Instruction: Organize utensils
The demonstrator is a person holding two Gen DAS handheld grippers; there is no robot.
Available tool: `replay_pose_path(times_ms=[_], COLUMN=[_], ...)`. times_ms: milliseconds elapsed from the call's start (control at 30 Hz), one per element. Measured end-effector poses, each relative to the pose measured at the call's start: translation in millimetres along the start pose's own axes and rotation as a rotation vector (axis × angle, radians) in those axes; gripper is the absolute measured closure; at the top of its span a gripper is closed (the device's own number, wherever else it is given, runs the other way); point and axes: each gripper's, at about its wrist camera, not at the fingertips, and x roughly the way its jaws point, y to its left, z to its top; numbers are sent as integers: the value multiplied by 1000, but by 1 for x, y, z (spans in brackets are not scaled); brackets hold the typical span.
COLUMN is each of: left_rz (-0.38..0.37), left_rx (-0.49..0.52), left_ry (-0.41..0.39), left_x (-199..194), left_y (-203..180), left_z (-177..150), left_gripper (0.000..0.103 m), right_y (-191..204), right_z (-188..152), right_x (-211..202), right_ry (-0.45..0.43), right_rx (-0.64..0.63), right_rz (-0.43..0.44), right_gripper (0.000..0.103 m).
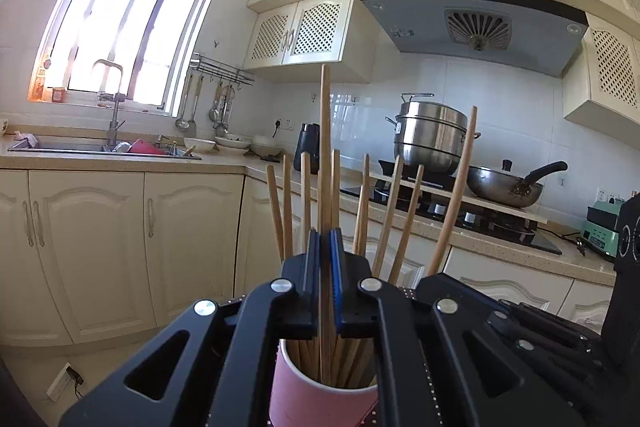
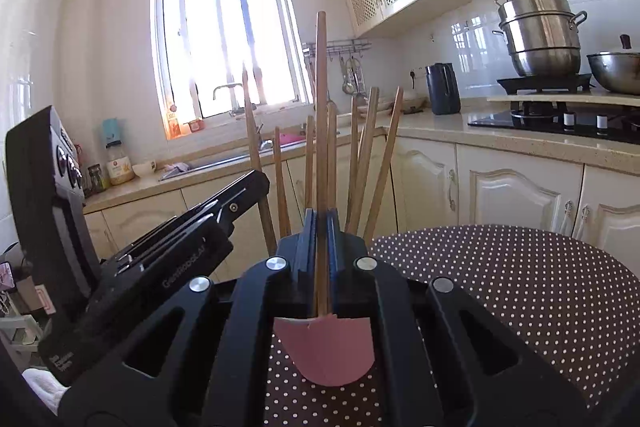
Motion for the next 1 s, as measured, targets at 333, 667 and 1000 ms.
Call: replay_pose_path(times_ms=[333,667,1000], left_rz=[36,48,65], left_rx=[13,35,68], left_ry=[74,91,88], left_x=[-8,-42,-114], left_y=[4,-1,-16], left_z=[-4,5,28], left_gripper=[79,56,35], right_y=[1,13,41], right_z=[-4,4,13], right_x=[-3,-35,-116], right_ry=[35,31,-9], right_rx=[41,53,21], right_rz=[-19,-45,-95], right_gripper=[96,95,91])
